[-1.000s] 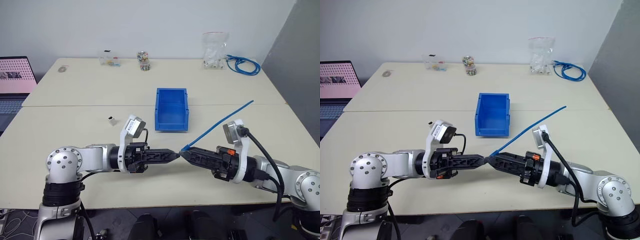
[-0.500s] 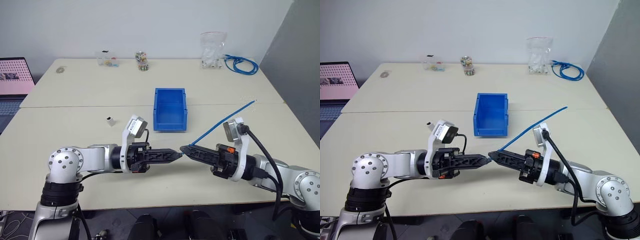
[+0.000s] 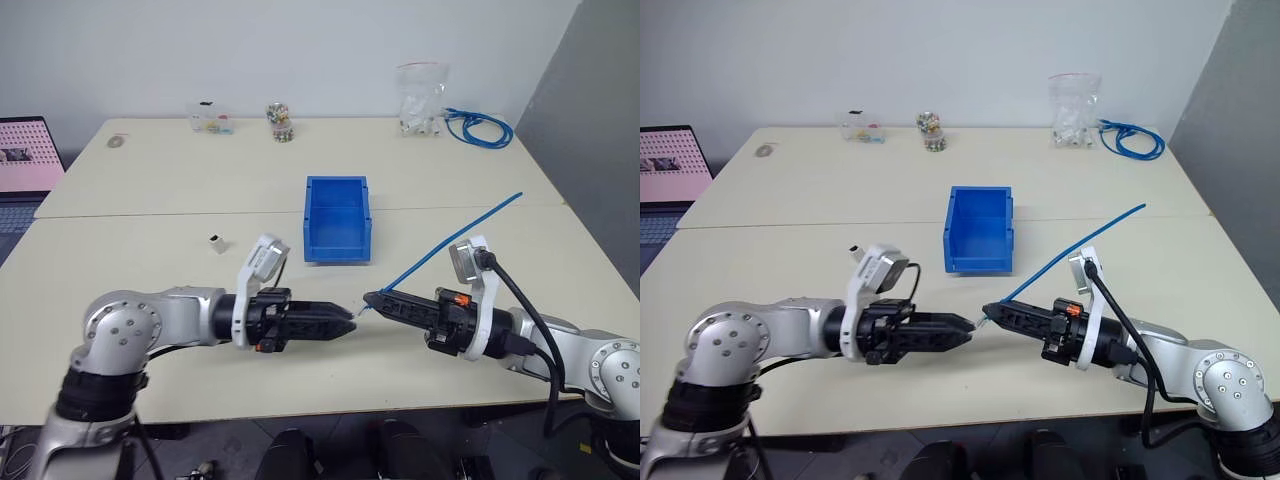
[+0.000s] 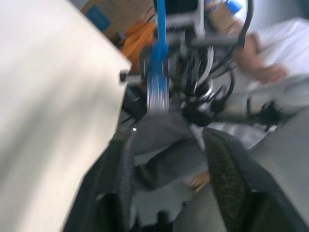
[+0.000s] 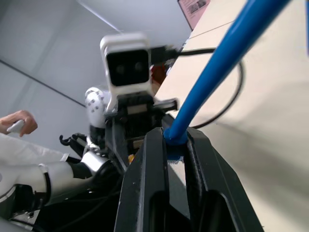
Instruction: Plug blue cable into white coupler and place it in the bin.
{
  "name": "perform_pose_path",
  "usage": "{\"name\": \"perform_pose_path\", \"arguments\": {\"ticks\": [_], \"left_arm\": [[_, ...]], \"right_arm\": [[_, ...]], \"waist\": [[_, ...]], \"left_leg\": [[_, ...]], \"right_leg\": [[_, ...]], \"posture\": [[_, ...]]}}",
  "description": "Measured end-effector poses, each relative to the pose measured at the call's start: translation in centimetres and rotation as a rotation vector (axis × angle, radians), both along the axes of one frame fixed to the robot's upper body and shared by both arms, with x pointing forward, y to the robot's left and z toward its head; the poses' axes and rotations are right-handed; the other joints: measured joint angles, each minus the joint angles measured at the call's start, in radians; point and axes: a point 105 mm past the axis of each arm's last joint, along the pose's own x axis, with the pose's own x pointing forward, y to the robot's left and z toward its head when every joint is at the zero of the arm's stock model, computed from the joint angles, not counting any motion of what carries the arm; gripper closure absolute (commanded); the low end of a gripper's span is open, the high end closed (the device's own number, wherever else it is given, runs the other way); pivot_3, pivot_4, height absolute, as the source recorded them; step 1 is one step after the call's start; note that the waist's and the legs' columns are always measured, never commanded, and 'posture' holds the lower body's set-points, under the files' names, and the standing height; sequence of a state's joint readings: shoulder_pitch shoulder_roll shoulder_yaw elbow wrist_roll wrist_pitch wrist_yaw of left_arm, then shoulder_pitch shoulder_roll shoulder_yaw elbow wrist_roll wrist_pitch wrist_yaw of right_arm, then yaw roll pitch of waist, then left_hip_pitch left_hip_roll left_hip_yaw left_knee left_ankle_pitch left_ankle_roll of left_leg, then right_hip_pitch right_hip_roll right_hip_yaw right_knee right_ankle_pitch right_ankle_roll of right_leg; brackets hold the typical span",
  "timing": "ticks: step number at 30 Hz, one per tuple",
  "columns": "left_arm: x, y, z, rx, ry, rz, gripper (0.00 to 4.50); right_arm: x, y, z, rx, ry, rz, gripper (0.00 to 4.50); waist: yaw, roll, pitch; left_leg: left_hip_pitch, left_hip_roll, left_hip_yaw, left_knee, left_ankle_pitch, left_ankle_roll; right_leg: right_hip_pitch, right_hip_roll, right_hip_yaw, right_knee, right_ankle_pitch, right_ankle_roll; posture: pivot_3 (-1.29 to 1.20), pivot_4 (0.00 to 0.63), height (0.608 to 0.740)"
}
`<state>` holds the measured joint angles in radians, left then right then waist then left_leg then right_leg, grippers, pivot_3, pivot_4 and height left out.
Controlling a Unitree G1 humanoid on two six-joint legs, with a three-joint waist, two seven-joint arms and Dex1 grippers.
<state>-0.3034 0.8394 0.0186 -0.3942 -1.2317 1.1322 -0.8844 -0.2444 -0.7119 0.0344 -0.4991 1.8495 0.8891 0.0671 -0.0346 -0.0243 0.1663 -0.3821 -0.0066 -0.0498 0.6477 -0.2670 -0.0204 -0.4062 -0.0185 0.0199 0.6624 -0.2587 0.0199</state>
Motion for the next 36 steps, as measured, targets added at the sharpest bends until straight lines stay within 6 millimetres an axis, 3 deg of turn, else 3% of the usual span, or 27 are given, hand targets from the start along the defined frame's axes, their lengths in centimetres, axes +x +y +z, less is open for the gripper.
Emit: {"name": "perform_pose_path", "arguments": {"ticks": [4, 6, 7, 12, 14, 16, 18, 19, 23, 34, 36], "left_arm": [[2.0, 3.1, -2.4, 0.222, -0.212, 0.191, 0.55], [4.3, 4.4, -2.9, 0.31, -0.343, 0.379, 0.23], [6.1, 5.3, -3.3, 0.369, -0.424, 0.552, 0.07], [9.2, 7.3, -4.7, 0.48, -0.517, 1.036, 0.07], [10.1, 9.4, -5.0, 0.575, -0.545, 1.305, 0.07], [10.4, 10.8, -6.0, 0.631, -0.492, 1.518, 0.07], [11.4, 10.9, -8.0, 0.665, -0.394, 1.671, 0.07], [11.8, 10.3, -8.8, 0.672, -0.371, 1.702, 0.07], [14.8, 8.6, -8.4, 0.637, -0.361, 1.82, 0.07], [19.0, 9.4, -8.1, 0.568, -0.305, 1.976, 0.07], [19.4, 9.5, -8.1, 0.562, -0.302, 1.976, 0.43]], "right_arm": [[1.7, -1.6, -0.6, -0.051, -0.009, -0.054, 4.34], [2.3, -1.9, -0.7, -0.065, -0.021, -0.055, 4.34], [2.7, -2.1, -0.7, -0.079, -0.039, -0.06, 4.34], [3.8, -2.4, -0.6, -0.099, -0.069, -0.066, 4.34], [4.1, -2.3, -0.4, -0.1, -0.079, -0.055, 4.34], [4.5, -2.3, -0.3, -0.114, -0.095, -0.053, 4.34], [5.4, -2.3, -0.4, -0.127, -0.104, -0.073, 4.34], [5.6, -2.2, -0.6, -0.137, -0.105, -0.075, 4.34], [5.6, -2.0, -0.7, -0.152, -0.105, -0.064, 4.34], [5.6, -2.8, -0.5, -0.179, -0.111, -0.09, 4.34], [5.6, -3.0, -0.5, -0.18, -0.112, -0.097, 4.34]], "waist": [[0.013, 0.001, 0.002], [0.024, 0.002, 0.002], [0.029, 0.002, 0.002], [0.035, 0.0, 0.002], [0.036, -0.001, 0.003], [0.038, -0.002, 0.003], [0.042, -0.003, 0.003], [0.044, -0.004, 0.003], [0.059, -0.003, 0.003], [0.058, -0.003, 0.003], [0.057, -0.003, 0.003]], "left_leg": [[-0.001, 0.0, -0.003, -0.001, 0.0, 0.0], [-0.001, 0.0, -0.004, -0.001, 0.0, 0.0], [-0.002, 0.0, -0.004, -0.001, 0.0, 0.0], [-0.004, -0.001, -0.003, 0.0, 0.0, 0.0], [-0.004, -0.001, -0.003, 0.0, 0.0, 0.0], [-0.004, -0.001, -0.004, 0.0, 0.0, 0.0], [-0.004, -0.001, -0.003, 0.002, 0.0, 0.0], [-0.004, -0.001, -0.003, 0.002, 0.0, 0.0], [-0.009, -0.002, -0.003, 0.008, 0.0, 0.0], [-0.011, -0.002, -0.001, 0.014, 0.0, 0.001], [-0.011, -0.002, -0.001, 0.014, 0.0, 0.001]], "right_leg": [[0.0, -0.001, -0.001, 0.0, -0.001, -0.002], [0.0, -0.002, -0.002, 0.0, -0.001, -0.002], [0.0, -0.002, -0.001, -0.001, -0.001, -0.002], [0.0, -0.003, -0.001, -0.004, 0.003, -0.003], [0.0, -0.004, -0.001, -0.003, 0.004, -0.003], [0.0, -0.004, -0.002, -0.003, 0.004, -0.002], [0.001, -0.004, -0.002, -0.002, 0.004, -0.002], [0.001, -0.003, -0.003, -0.002, 0.005, -0.001], [0.001, -0.003, -0.005, -0.001, 0.006, -0.003], [0.001, -0.001, -0.006, 0.001, 0.007, 0.0], [0.001, -0.001, -0.006, 0.001, 0.007, 0.0]], "posture": [[0.0, 0.15, 0.74], [0.0, 0.15, 0.74], [0.0, 0.15, 0.74], [0.0, 0.15, 0.74], [0.0, 0.15, 0.74], [0.0, 0.15, 0.74], [0.0, 0.15, 0.74], [0.0, 0.15, 0.74], [0.0, 0.15, 0.74], [0.0, 0.15, 0.74], [0.0, 0.15, 0.74]]}}
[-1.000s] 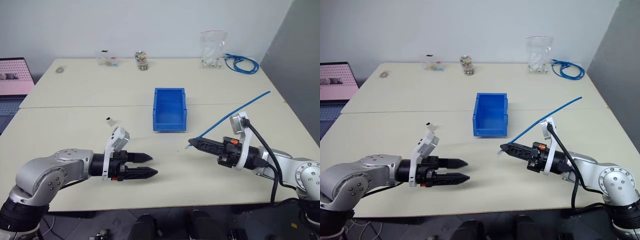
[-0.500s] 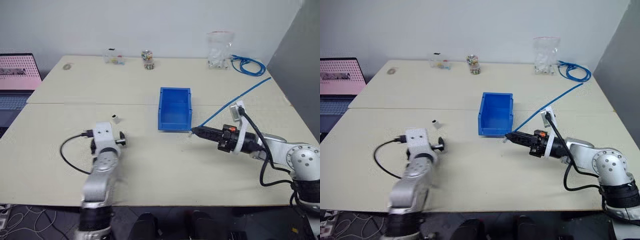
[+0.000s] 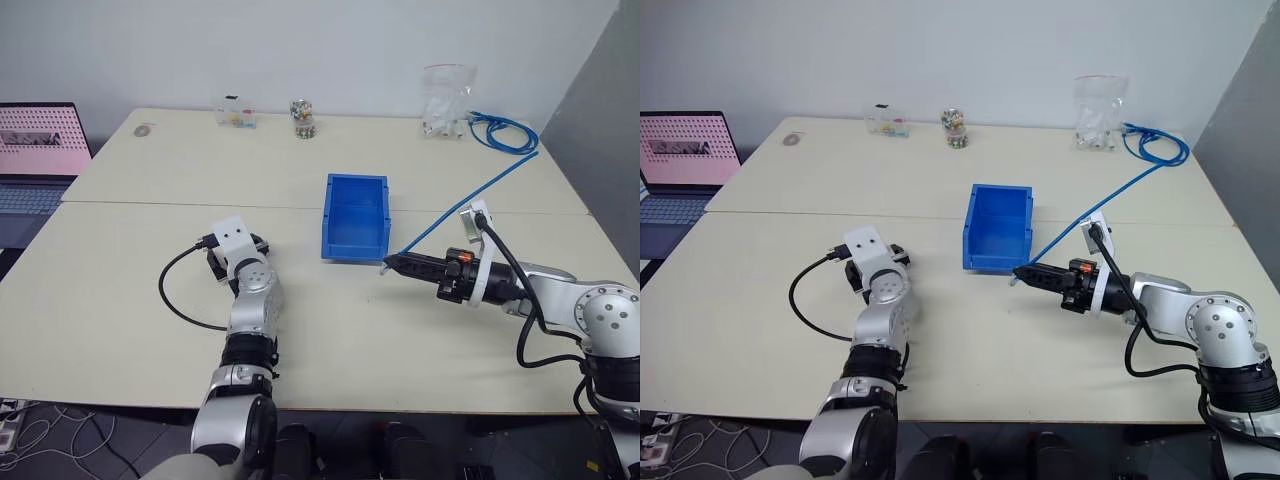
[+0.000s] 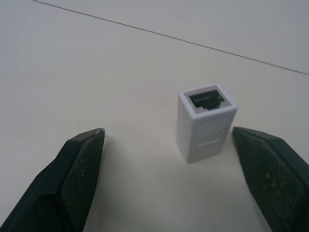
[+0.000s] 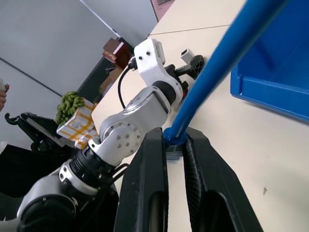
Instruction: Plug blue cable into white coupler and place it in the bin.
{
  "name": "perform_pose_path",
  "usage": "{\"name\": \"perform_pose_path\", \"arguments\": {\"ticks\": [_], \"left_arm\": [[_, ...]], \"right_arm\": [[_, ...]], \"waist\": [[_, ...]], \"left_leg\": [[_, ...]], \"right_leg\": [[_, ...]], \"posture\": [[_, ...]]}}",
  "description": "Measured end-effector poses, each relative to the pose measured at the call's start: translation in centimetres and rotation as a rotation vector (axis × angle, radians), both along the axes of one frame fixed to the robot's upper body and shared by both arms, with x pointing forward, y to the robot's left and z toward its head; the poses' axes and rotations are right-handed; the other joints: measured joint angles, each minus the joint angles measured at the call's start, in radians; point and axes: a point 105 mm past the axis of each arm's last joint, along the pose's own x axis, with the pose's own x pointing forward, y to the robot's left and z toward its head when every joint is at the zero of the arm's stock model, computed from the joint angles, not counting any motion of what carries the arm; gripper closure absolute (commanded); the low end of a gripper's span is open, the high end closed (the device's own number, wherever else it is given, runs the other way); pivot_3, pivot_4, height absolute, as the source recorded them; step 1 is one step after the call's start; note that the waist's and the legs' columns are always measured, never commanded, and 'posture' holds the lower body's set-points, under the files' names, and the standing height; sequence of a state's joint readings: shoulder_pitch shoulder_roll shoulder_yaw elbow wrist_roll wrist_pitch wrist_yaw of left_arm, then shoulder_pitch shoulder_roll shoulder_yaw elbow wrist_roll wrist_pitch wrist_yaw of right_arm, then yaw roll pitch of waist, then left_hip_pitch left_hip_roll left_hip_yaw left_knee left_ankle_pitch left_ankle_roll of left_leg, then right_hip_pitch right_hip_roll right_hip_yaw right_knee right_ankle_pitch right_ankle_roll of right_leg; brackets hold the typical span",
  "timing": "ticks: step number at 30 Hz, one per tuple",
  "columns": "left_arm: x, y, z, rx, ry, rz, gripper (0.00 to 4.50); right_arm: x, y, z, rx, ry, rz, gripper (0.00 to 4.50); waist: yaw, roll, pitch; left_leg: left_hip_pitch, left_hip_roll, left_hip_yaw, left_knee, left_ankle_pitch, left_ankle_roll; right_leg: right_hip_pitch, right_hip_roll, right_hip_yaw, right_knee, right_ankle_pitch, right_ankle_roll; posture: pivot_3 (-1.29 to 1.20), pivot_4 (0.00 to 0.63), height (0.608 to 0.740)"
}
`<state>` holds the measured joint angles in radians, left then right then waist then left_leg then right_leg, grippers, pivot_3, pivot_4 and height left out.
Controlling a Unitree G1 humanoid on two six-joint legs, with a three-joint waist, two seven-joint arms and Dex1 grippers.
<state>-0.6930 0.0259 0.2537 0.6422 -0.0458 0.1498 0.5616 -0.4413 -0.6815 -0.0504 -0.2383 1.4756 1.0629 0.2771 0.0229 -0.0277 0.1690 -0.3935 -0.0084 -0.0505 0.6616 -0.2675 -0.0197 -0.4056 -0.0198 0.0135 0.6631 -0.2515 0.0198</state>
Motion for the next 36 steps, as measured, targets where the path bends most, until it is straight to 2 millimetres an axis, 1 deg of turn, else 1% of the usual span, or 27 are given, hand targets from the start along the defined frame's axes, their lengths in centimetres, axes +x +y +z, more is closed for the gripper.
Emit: {"name": "perform_pose_path", "arguments": {"ticks": [1, 3, 6, 10, 13, 15, 19, 21, 23, 24, 25, 26, 27, 28, 29, 30, 31, 33, 34, 36], "left_arm": [[0.2, -0.1, 0.0, -0.005, -0.003, -0.005, 0.55], [0.5, -0.3, 0.0, -0.014, -0.011, -0.013, 1.1], [0.7, -0.5, -0.1, -0.018, -0.015, -0.024, 1.68], [0.7, -0.7, -0.1, -0.022, -0.021, -0.028, 2.51], [0.7, -0.8, -0.1, -0.024, -0.023, -0.026, 3.29], [0.7, -0.8, -0.2, -0.027, -0.021, -0.022, 3.63], [0.4, -0.5, -0.1, -0.039, -0.022, 0.001, 3.67], [-0.2, 0.1, -0.1, -0.06, -0.028, 0.016, 3.67], [-1.0, 1.1, -0.1, -0.064, -0.029, 0.015, 3.67], [-2.1, 2.9, 0.6, -0.031, -0.039, -0.056, 3.67], [-2.8, 4.1, 0.9, 0.007, -0.038, -0.096, 3.67], [-3.9, 6.1, 1.5, 0.073, -0.021, -0.166, 3.67], [-5.2, 7.1, 2.5, 0.14, -0.003, -0.313, 3.67], [-6.2, 6.5, 3.5, 0.158, 0.003, -0.482, 3.67], [-7.1, 4.6, 4.5, 0.136, -0.01, -0.661, 3.67], [-8.0, 2.6, 5.0, 0.107, -0.023, -0.808, 3.67], [-9.6, 0.0, 5.0, 0.074, -0.012, -1.017, 3.67], [-13.0, -4.7, 4.2, -0.001, 0.05, -1.382, 3.67], [-14.5, -6.3, 3.9, -0.025, 0.085, -1.538, 3.67], [-15.9, -8.1, 4.0, -0.012, 0.115, -1.747, 3.67]], "right_arm": [[0.0, -0.1, 0.0, -0.001, -0.001, -0.004, 4.34], [-0.2, -0.1, -0.1, -0.008, 0.001, -0.003, 4.34], [-0.4, -0.1, -0.4, -0.015, 0.009, -0.007, 4.34], [-0.6, 0.1, -0.6, -0.005, 0.018, -0.006, 4.34], [-1.0, 0.2, -0.9, -0.006, 0.027, -0.003, 4.34], [-1.2, 0.3, -1.1, -0.004, 0.033, 0.0, 4.34], [-1.3, 0.5, -1.0, 0.004, 0.034, 0.002, 4.34], [-1.4, 0.6, -1.0, 0.007, 0.035, 0.004, 4.34], [-1.4, 0.6, -1.1, 0.007, 0.038, 0.003, 4.34], [-1.5, 0.9, -0.9, 0.009, 0.029, 0.014, 4.34], [-1.6, 0.9, -0.8, 0.008, 0.023, 0.014, 4.34], [-1.6, 0.6, -0.7, 0.006, 0.016, 0.006, 4.34], [-1.4, 0.2, -0.5, 0.008, 0.008, -0.012, 4.34], [-1.2, -0.2, -0.2, 0.009, -0.001, -0.029, 4.34], [-1.1, -0.3, 0.0, 0.014, -0.009, -0.034, 4.34], [-1.1, -0.2, 0.1, 0.016, -0.014, -0.028, 4.34], [-1.1, 0.2, 0.2, 0.019, -0.024, -0.011, 4.34], [-1.2, 0.4, 0.0, 0.002, -0.038, 0.004, 4.34], [-1.1, 0.6, 0.0, -0.014, -0.05, 0.011, 4.34], [-0.9, 0.9, 0.0, -0.044, -0.082, 0.025, 4.34]], "waist": [[0.0, 0.0, 0.0], [0.0, 0.0, 0.0], [0.0, 0.0, 0.0], [-0.001, 0.0, 0.0], [-0.001, 0.0, 0.0], [-0.001, 0.0, 0.0], [-0.002, 0.0, 0.0], [-0.009, 0.0, 0.0], [-0.019, 0.0, 0.0], [-0.034, -0.001, 0.0], [-0.047, -0.001, 0.001], [-0.058, -0.002, 0.001], [-0.063, -0.002, 0.002], [-0.061, 0.0, 0.003], [-0.053, 0.002, 0.004], [-0.043, 0.008, 0.003], [-0.035, 0.009, 0.004], [-0.025, 0.009, 0.004], [-0.024, 0.009, 0.005], [-0.025, 0.009, 0.005]], "left_leg": [[0.0, 0.0, 0.0, 0.0, 0.0, 0.0], [0.0, 0.0, 0.0, 0.0, 0.0, 0.0], [0.0, 0.0, 0.0, 0.0, 0.0, 0.0], [0.0, 0.0, 0.0, 0.0, 0.0, 0.0], [0.0, 0.0, 0.0, 0.0, 0.0, 0.0], [0.0, 0.0, 0.0, 0.0, 0.0, 0.0], [0.0, 0.0, 0.0, 0.0, 0.0, 0.0], [0.0, 0.0, 0.0, 0.0, 0.0, 0.0], [0.0, 0.0, 0.0, 0.0, 0.0, 0.0], [0.0, 0.002, 0.001, -0.001, 0.0, 0.0], [0.0, 0.003, 0.0, -0.001, 0.0, -0.001], [0.001, 0.004, -0.001, -0.003, 0.0, -0.001], [0.0, 0.004, -0.002, -0.004, 0.0, -0.001], [0.001, 0.004, -0.004, -0.004, 0.0, -0.001], [0.001, 0.004, -0.004, -0.003, 0.0, -0.001], [0.001, 0.002, -0.005, -0.003, 0.0, -0.001], [0.001, 0.001, -0.003, -0.002, 0.0, -0.001], [0.001, 0.0, -0.003, -0.001, 0.0, -0.001], [0.0, 0.0, -0.002, 0.0, 0.0, -0.001], [0.001, 0.001, -0.001, -0.001, 0.0, -0.001]], "right_leg": [[0.0, 0.0, 0.0, 0.0, 0.0, 0.0], [0.0, 0.0, 0.0, 0.0, 0.0, 0.0], [0.0, 0.0, 0.0, 0.0, 0.0, 0.0], [0.0, 0.0, 0.0, 0.0, 0.0, 0.0], [0.0, 0.0, 0.0, 0.0, 0.0, 0.0], [0.0, 0.0, 0.0, 0.0, 0.0, 0.0], [0.0, 0.0, 0.0, 0.0, 0.0, 0.0], [0.0, 0.0, 0.001, 0.0, 0.0, 0.0], [0.0, 0.0, 0.001, 0.0, 0.0, 0.0], [-0.002, 0.0, 0.003, 0.001, 0.0, 0.0], [-0.003, 0.0, 0.003, 0.002, 0.001, -0.001], [-0.004, 0.001, 0.003, 0.002, 0.001, -0.002], [-0.006, 0.002, 0.003, 0.003, 0.001, -0.005], [-0.006, 0.002, 0.002, 0.004, 0.0, -0.006], [-0.005, 0.001, 0.001, 0.003, 0.0, -0.006], [-0.002, 0.001, -0.001, 0.001, 0.0, -0.006], [-0.001, 0.001, -0.001, 0.001, 0.0, -0.006], [-0.001, 0.001, 0.0, -0.001, 0.0, -0.006], [-0.001, 0.002, 0.0, -0.002, 0.0, -0.006], [-0.001, 0.002, 0.001, -0.002, -0.001, -0.005]], "posture": [[0.0, 0.15, 0.74], [0.0, 0.15, 0.74], [0.0, 0.15, 0.74], [0.0, 0.15, 0.74], [0.0, 0.15, 0.74], [0.0, 0.15, 0.74], [0.0, 0.15, 0.74], [0.0, 0.15, 0.74], [0.0, 0.15, 0.74], [0.0, 0.15, 0.74], [0.0, 0.15, 0.74], [0.0, 0.15, 0.74], [0.0, 0.15, 0.74], [0.0, 0.15, 0.74], [0.0, 0.15, 0.74], [0.0, 0.15, 0.74], [0.0, 0.15, 0.74], [0.0, 0.15, 0.74], [0.0, 0.15, 0.74], [0.0, 0.15, 0.74]]}}
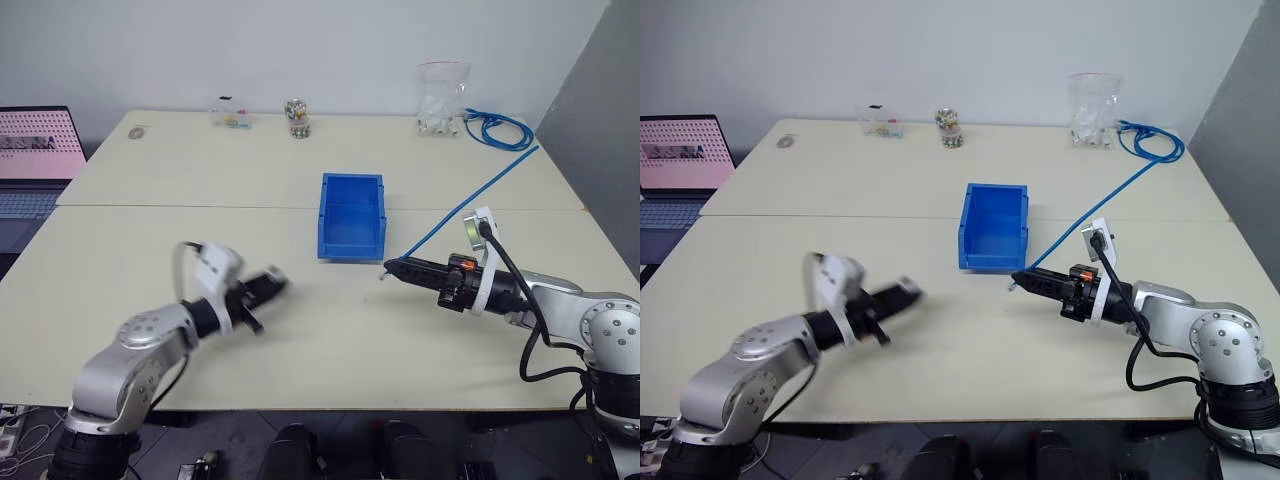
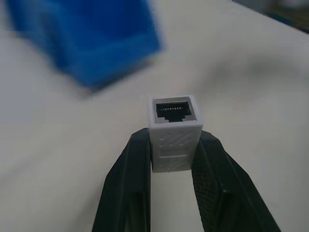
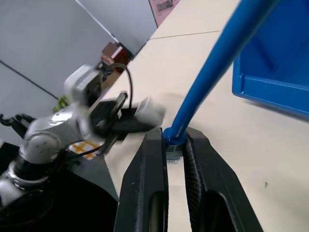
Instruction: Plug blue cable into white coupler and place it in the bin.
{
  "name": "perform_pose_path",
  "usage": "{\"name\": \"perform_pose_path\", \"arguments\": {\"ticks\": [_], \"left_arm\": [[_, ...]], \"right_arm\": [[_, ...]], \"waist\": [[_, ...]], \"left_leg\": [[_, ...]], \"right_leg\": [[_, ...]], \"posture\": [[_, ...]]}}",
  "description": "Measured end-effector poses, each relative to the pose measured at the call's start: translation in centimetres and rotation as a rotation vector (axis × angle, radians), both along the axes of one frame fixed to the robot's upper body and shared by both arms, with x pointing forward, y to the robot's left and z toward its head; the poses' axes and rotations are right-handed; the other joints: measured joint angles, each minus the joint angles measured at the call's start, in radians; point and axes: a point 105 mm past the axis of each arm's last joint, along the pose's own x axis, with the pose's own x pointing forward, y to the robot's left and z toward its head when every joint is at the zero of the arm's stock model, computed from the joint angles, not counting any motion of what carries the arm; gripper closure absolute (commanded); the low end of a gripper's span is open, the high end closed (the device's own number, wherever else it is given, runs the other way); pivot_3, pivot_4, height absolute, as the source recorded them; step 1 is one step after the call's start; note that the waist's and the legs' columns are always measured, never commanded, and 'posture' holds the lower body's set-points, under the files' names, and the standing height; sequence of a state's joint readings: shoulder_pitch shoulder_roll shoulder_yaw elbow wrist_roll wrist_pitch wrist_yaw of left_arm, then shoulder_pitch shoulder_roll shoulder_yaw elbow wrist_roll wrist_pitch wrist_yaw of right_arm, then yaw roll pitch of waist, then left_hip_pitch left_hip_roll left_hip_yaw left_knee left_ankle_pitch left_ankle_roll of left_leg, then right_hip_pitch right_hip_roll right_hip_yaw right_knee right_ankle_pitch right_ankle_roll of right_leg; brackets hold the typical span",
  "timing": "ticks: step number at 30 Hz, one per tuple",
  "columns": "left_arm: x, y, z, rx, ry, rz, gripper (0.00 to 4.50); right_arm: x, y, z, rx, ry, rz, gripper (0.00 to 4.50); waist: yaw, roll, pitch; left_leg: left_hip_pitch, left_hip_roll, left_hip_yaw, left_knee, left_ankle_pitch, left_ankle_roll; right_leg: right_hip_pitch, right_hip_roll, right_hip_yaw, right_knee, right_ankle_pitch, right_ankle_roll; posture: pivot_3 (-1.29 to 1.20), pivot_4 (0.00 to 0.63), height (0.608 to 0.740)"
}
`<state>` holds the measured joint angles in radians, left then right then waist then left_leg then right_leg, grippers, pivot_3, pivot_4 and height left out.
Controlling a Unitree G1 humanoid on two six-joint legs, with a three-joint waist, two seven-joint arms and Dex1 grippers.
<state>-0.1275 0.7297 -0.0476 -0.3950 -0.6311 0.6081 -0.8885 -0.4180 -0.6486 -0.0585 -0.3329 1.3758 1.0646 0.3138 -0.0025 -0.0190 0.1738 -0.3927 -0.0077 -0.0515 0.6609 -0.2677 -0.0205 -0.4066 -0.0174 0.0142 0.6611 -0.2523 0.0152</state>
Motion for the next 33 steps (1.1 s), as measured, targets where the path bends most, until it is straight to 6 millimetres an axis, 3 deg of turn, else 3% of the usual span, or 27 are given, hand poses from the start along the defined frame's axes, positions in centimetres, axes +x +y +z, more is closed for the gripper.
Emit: {"name": "perform_pose_path", "arguments": {"ticks": [2, 4, 8, 12, 22, 33], "left_arm": [[-0.5, -1.1, 0.3, 0.003, -0.02, -0.101, 3.67], [0.6, -2.9, -0.2, 0.002, -0.06, -0.217, 3.67], [1.9, -5.3, -3.1, 0.047, -0.122, -0.37, 3.67], [2.7, -5.1, -6.4, 0.125, -0.156, -0.454, 3.67], [3.3, -5.9, -6.7, 0.121, -0.259, -0.541, 3.67], [3.3, -5.8, -6.8, 0.126, -0.249, -0.544, 3.67]], "right_arm": [[0.1, 0.1, 0.0, -0.016, -0.019, 0.01, 4.34], [0.0, 0.5, -0.1, -0.101, -0.079, 0.051, 4.34], [-1.6, 1.9, -0.5, -0.204, -0.191, 0.196, 4.34], [-1.7, 2.0, -2.7, -0.299, -0.254, 0.246, 4.34], [-0.8, 3.7, -6.2, -0.388, -0.38, 0.325, 4.34], [-0.5, 3.8, -7.0, -0.418, -0.444, 0.381, 4.34]], "waist": [[-0.001, 0.0, 0.0], [0.004, 0.005, 0.0], [-0.004, 0.002, 0.0], [-0.008, 0.002, 0.001], [-0.001, 0.001, 0.0], [-0.001, 0.002, 0.0]], "left_leg": [[0.0, 0.001, 0.001, 0.0, 0.0, 0.0], [-0.001, -0.001, 0.002, 0.0, 0.0, 0.0], [-0.002, 0.001, 0.002, 0.0, -0.001, 0.001], [-0.002, 0.001, 0.002, 0.0, -0.001, 0.002], [-0.001, 0.0, 0.001, 0.002, -0.001, 0.002], [0.0, 0.0, 0.001, 0.002, -0.001, 0.002]], "right_leg": [[0.0, 0.001, 0.0, 0.0, -0.002, 0.003], [0.0, 0.001, -0.002, 0.0, -0.002, 0.004], [-0.001, 0.002, -0.001, -0.001, 0.0, 0.001], [-0.003, 0.001, -0.001, 0.001, 0.0, 0.0], [-0.001, -0.001, -0.001, 0.002, -0.002, 0.005], [-0.001, -0.001, -0.002, 0.002, 0.0, 0.002]], "posture": [[0.0, 0.15, 0.74], [0.0, 0.15, 0.74], [0.0, 0.15, 0.74], [0.0, 0.15, 0.74], [0.0, 0.15, 0.74], [0.0, 0.15, 0.74]]}}
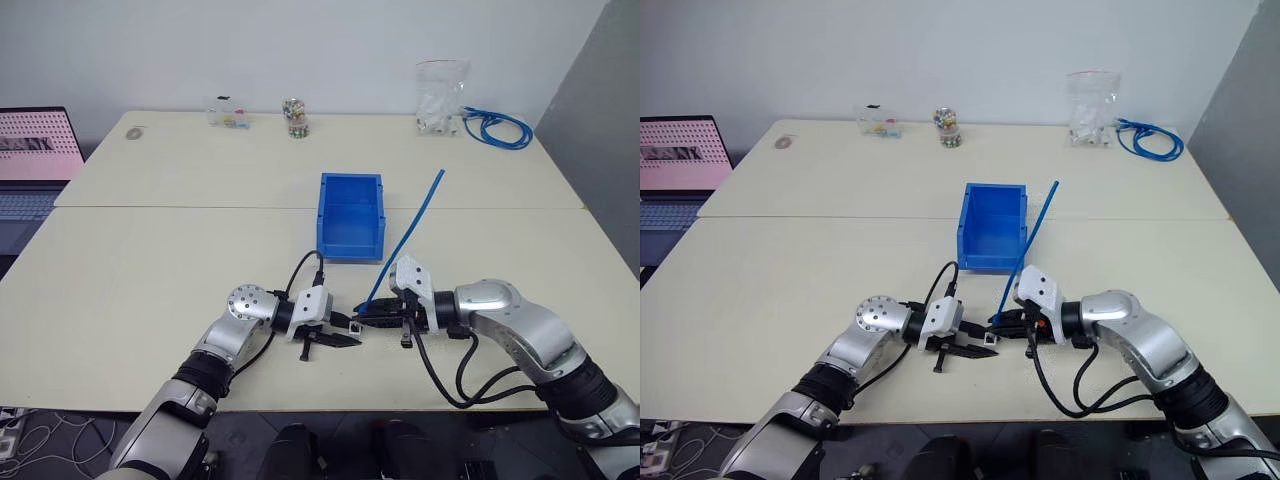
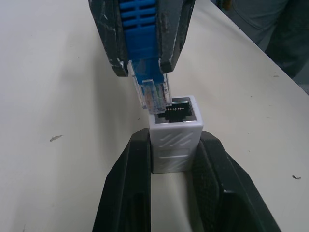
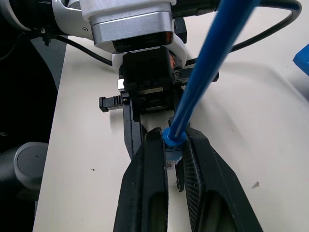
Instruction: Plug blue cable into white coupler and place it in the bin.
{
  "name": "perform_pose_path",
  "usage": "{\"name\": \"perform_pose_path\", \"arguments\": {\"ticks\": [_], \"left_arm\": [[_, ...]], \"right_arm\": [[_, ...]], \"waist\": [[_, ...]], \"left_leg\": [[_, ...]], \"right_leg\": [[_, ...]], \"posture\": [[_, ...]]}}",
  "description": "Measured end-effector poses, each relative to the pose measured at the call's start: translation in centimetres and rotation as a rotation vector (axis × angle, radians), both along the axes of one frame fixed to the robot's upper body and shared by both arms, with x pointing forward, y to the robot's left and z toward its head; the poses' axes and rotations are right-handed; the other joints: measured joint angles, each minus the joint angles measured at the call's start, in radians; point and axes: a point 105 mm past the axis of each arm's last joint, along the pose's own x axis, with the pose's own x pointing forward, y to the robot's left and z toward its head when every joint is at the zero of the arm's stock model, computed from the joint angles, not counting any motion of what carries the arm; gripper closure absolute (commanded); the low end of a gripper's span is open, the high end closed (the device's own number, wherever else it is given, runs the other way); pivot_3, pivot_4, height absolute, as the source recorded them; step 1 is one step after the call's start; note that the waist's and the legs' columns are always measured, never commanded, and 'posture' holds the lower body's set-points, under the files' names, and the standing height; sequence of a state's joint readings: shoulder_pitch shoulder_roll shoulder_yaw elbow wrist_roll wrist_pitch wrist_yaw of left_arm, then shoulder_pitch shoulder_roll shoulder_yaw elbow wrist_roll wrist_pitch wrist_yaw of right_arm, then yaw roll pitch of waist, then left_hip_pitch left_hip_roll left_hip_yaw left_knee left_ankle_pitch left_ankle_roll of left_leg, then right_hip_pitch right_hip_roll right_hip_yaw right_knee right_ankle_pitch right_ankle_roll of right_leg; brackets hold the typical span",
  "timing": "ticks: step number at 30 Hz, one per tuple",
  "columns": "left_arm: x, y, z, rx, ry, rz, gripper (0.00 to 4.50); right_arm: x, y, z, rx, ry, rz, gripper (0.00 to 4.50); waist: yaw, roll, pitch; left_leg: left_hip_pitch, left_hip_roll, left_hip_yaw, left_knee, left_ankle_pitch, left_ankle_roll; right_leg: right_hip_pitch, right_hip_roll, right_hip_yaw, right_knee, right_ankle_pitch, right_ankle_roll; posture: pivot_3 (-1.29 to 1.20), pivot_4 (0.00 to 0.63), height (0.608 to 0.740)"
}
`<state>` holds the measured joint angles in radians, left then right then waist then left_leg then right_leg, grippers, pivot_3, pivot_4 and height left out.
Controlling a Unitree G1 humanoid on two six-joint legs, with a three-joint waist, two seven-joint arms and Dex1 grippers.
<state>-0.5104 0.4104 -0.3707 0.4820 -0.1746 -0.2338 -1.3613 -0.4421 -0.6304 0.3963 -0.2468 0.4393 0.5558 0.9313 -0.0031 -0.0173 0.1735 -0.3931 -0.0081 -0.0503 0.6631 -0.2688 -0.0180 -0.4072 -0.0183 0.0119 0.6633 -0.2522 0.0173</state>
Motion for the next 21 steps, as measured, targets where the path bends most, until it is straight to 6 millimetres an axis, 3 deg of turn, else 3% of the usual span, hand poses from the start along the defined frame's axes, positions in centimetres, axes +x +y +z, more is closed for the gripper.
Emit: {"name": "perform_pose_path", "arguments": {"ticks": [21], "left_arm": [[-0.4, 0.2, -0.3, -0.002, 0.018, 0.043, 3.67]], "right_arm": [[-0.5, 0.8, -1.3, -0.113, -0.116, 0.179, 4.34]], "waist": [[-0.005, 0.003, -0.009]], "left_leg": [[0.003, 0.0, 0.0, -0.001, 0.0, 0.0]], "right_leg": [[0.003, 0.0, 0.0, 0.0, 0.0, 0.0]], "posture": [[0.0, 0.15, 0.74]]}}
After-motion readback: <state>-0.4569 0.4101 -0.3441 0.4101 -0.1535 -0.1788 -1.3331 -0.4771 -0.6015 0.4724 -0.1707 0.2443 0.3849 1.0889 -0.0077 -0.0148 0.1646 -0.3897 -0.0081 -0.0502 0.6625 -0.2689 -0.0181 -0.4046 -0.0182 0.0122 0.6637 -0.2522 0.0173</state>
